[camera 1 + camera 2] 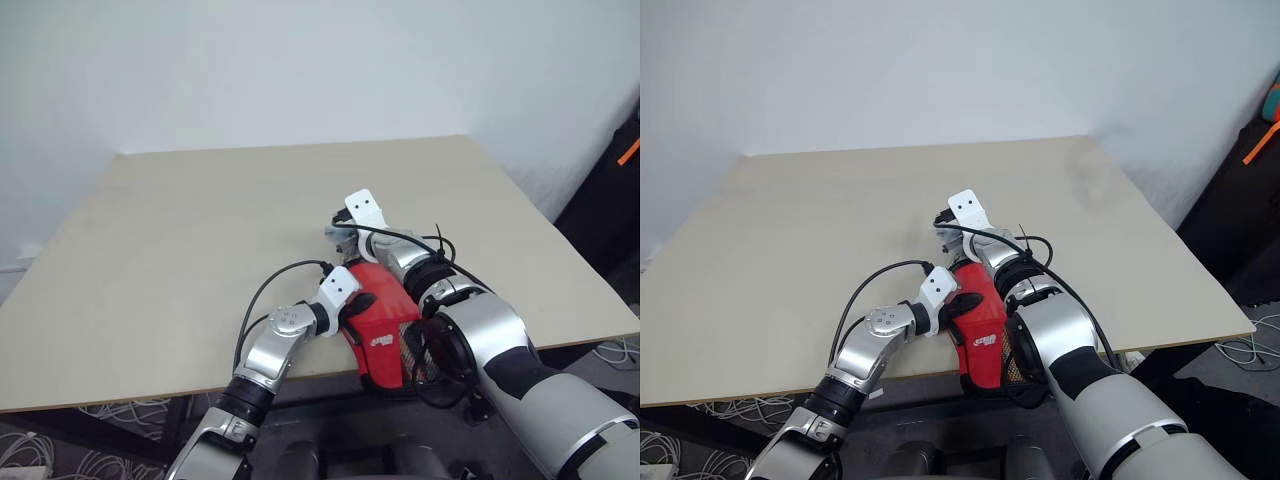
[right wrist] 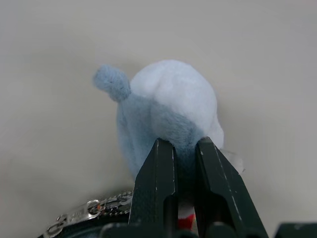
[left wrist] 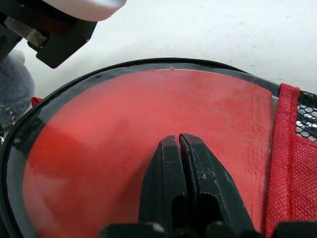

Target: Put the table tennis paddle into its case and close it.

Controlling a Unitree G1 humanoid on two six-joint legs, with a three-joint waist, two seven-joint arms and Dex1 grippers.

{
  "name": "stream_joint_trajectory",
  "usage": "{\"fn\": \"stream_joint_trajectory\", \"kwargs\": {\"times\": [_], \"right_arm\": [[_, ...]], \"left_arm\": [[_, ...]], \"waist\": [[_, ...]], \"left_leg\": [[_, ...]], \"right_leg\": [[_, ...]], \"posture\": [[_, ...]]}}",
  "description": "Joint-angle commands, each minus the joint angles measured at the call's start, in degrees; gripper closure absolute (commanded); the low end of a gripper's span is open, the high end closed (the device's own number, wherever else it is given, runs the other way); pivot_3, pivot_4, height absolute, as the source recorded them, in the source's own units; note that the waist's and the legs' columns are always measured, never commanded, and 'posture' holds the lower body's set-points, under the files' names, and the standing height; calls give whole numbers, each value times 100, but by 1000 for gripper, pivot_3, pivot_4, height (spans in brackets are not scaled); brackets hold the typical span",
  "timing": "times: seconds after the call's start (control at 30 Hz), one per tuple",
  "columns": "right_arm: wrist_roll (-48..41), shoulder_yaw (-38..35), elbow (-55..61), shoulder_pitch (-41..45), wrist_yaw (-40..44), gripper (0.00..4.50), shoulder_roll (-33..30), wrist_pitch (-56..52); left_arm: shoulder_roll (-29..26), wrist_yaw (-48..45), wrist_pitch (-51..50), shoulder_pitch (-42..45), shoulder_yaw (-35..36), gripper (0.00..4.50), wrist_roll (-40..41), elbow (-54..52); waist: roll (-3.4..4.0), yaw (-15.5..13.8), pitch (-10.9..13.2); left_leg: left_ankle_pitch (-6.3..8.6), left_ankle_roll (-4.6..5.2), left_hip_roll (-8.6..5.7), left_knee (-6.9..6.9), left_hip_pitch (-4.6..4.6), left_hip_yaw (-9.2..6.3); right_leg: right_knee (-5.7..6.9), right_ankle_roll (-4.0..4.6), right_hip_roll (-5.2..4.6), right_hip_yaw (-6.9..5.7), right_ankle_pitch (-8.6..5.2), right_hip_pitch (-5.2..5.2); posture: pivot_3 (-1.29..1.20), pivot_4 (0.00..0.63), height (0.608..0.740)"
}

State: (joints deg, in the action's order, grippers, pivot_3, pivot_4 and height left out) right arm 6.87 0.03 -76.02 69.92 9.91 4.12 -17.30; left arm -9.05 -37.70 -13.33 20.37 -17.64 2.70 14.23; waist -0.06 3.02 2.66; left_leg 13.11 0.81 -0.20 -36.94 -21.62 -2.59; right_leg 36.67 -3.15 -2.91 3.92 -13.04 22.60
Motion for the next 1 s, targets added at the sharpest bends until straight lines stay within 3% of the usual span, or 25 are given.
{"fn": "stream_joint_trajectory", "kwargs": {"times": [0.03,0.5,1.0], "right_arm": [[1,-77,154,87,-481,4463,-119,145],[250,115,135,-22,-1798,4463,-356,223],[461,370,557,-367,-2016,4463,-1105,118]], "left_arm": [[11,-69,-143,-34,-168,4500,-112,174],[17,-88,-153,-57,-181,4500,-112,168],[61,-89,-200,-133,-222,4500,-108,111]], "waist": [[0,0,0],[1,0,1],[4,-2,3]], "left_leg": [[0,0,0,0,0,0],[0,1,-1,0,-1,0],[-1,2,-5,0,-2,0]], "right_leg": [[0,0,0,0,0,0],[0,0,-1,0,0,0],[-4,-1,-1,5,-1,-2]], "posture": [[0,0,740],[0,0,740],[0,0,740]]}}
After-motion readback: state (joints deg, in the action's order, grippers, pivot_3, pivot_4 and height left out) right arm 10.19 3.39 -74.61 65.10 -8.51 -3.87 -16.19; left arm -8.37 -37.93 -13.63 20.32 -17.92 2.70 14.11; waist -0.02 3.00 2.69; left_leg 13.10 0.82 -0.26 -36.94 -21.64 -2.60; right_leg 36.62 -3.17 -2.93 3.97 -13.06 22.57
